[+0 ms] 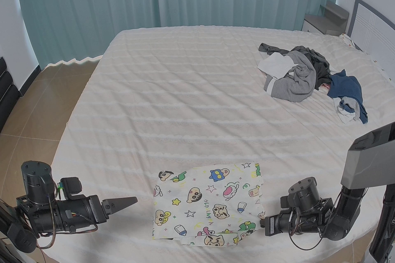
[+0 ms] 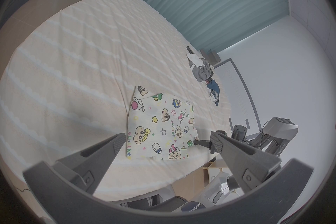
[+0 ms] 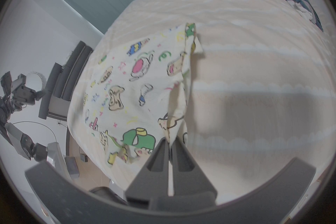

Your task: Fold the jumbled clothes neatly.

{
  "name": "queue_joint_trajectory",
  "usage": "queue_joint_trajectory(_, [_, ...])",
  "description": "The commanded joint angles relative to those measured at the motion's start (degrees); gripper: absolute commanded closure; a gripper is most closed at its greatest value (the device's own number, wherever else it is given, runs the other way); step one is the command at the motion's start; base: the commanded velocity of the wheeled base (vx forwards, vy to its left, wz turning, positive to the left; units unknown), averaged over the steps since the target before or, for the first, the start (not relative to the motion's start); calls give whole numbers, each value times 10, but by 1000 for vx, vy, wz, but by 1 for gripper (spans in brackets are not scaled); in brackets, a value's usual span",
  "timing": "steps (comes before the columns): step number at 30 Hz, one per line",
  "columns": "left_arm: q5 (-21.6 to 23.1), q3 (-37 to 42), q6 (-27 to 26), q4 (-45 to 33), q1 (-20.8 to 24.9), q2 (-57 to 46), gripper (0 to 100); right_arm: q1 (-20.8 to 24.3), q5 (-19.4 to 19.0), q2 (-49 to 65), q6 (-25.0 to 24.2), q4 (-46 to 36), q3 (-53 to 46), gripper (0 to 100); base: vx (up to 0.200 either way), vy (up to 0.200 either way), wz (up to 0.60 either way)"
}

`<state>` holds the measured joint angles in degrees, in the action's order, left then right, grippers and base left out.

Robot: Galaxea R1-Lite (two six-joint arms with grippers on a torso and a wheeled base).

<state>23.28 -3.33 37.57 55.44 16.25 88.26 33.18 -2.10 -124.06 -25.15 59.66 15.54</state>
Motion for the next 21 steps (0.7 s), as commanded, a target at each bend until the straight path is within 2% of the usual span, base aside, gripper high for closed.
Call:
queue_joint_trajectory(1, [0,0,0,0,0,7,0,1,1,3,0,-30,3,100,0,0,0])
queue_joint_trajectory(6, [0,0,0,0,0,10,0,3,1,1,5,-35,5,100,0,0,0])
queue_joint_trajectory(7, [0,0,0,0,0,10,0,3,1,1,6,-35,5,0,0,0,0])
queue_joint_trajectory(15, [0,0,0,0,0,17,0,4,7,10,6,-31,0,0,0,0,0])
queue_joint_trajectory(21, [-8,-34,-5,1,0,56,0,-7,51,49,5,-30,-14,0,0,0,0])
